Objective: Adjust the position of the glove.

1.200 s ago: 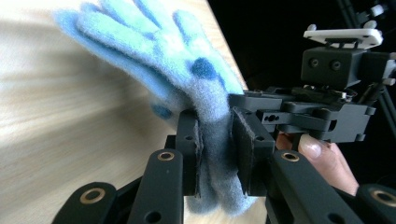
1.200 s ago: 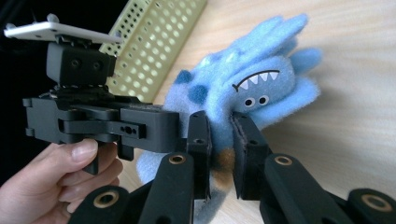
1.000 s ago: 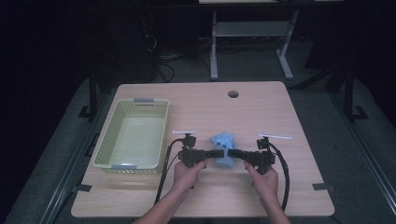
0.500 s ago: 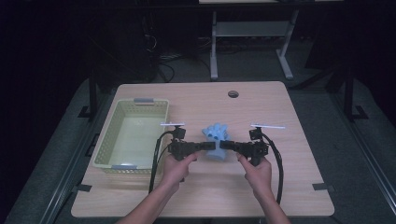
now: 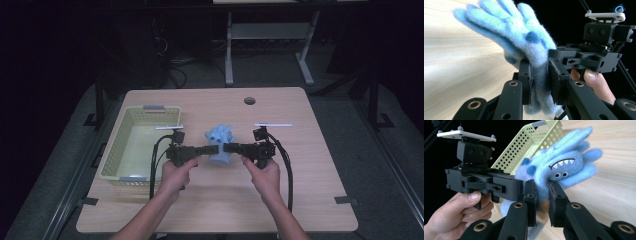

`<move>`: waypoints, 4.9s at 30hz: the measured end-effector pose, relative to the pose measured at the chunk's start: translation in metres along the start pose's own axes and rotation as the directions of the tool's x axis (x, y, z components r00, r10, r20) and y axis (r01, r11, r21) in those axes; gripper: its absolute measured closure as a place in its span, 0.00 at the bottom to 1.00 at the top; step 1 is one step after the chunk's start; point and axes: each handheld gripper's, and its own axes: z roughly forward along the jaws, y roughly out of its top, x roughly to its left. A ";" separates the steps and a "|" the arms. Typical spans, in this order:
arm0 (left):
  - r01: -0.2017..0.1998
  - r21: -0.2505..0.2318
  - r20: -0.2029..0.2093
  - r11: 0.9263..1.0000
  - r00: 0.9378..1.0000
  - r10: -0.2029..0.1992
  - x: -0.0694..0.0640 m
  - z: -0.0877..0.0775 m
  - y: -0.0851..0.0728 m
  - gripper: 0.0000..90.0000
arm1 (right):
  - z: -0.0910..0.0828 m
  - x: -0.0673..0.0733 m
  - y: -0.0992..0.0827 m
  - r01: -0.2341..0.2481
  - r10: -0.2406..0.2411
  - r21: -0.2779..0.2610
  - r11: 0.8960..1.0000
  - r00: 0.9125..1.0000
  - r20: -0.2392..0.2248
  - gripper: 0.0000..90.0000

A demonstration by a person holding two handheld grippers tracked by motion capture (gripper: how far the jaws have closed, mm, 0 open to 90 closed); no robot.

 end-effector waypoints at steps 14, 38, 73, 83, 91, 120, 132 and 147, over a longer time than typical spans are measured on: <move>-0.001 -0.049 -0.011 0.999 1.000 0.001 0.004 -0.036 0.011 0.81 | 0.027 0.024 0.023 0.055 -0.054 0.034 0.998 0.998 -0.014 0.87; -0.006 -0.087 -0.031 0.996 1.000 0.003 0.013 -0.082 0.022 0.82 | 0.066 0.050 0.041 0.088 -0.084 0.063 0.994 0.994 -0.065 0.87; 0.012 -0.134 -0.102 0.991 0.994 -0.026 0.040 -0.156 0.026 0.83 | 0.143 0.082 0.054 0.114 -0.097 0.118 0.986 0.985 -0.141 0.87; 0.015 -0.131 -0.111 0.991 0.993 -0.030 0.046 -0.166 0.027 0.83 | 0.155 0.085 0.054 0.100 -0.079 0.121 0.988 0.983 -0.164 0.86; 0.039 -0.129 -0.136 0.991 0.989 -0.057 0.056 -0.174 0.024 0.83 | 0.169 0.082 0.051 0.086 -0.062 0.147 0.985 0.985 -0.163 0.84; 0.131 -0.096 -0.196 0.987 0.969 -0.148 0.096 -0.183 0.022 0.83 | 0.221 0.067 0.039 0.021 0.005 0.219 0.975 0.993 -0.120 0.85; 0.157 -0.077 -0.246 0.985 0.954 -0.172 0.104 -0.182 0.020 0.83 | 0.232 0.063 0.036 0.008 0.018 0.256 0.967 0.995 -0.096 0.84; 0.170 -0.058 -0.296 0.984 0.938 -0.180 0.108 -0.181 0.019 0.84 | 0.233 0.062 0.034 0.032 -0.019 0.267 0.963 0.998 -0.052 0.83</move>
